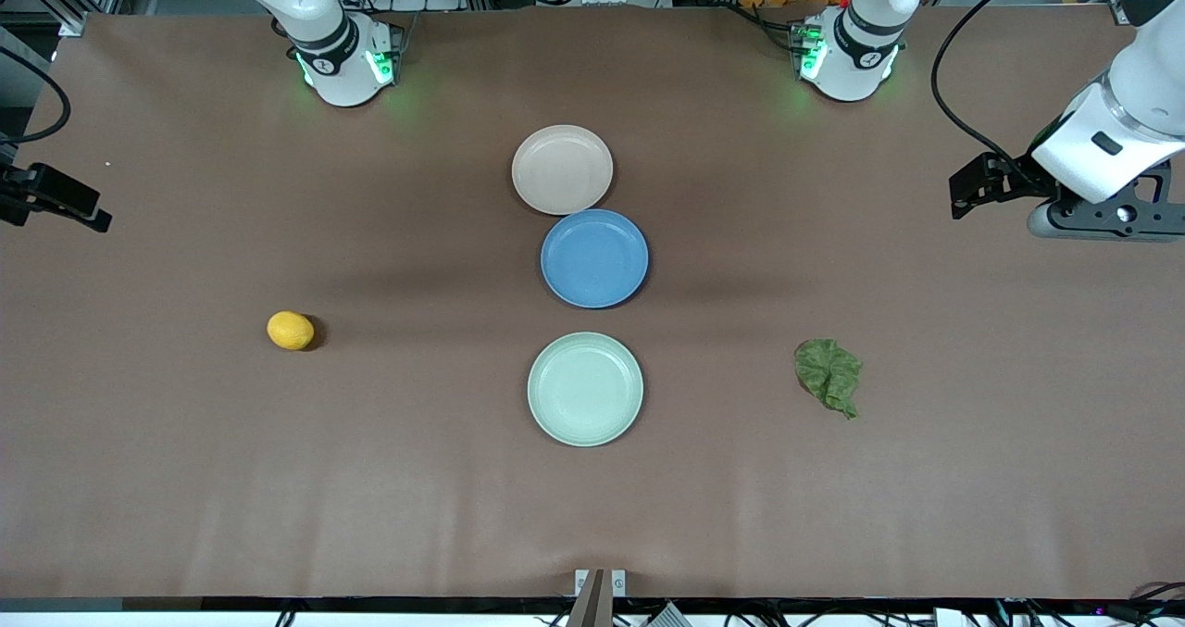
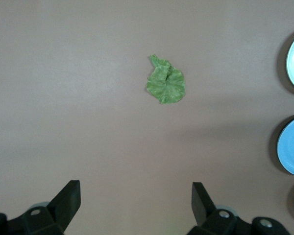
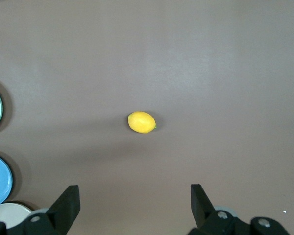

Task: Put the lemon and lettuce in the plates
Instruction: 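Reach the right gripper to the lemon while the left gripper reaches the lettuce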

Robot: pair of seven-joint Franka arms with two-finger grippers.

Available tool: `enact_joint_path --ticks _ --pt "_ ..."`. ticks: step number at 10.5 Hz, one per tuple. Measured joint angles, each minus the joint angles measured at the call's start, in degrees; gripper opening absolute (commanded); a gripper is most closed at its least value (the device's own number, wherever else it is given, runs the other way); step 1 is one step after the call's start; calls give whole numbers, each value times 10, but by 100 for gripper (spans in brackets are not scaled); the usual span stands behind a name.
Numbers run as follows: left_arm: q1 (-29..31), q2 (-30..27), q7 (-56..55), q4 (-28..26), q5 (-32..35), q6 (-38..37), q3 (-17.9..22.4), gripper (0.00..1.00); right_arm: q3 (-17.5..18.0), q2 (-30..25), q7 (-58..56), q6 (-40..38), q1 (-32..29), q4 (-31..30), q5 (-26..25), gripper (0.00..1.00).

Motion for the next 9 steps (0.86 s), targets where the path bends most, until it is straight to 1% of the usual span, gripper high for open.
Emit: enact_joint_path --ticks 6,9 --pt "-1 2 4 1 0 0 0 100 0 7 0 8 1 -10 0 100" --pt "-4 21 4 2 0 -1 -1 100 1 23 0 29 7 -19 0 100"
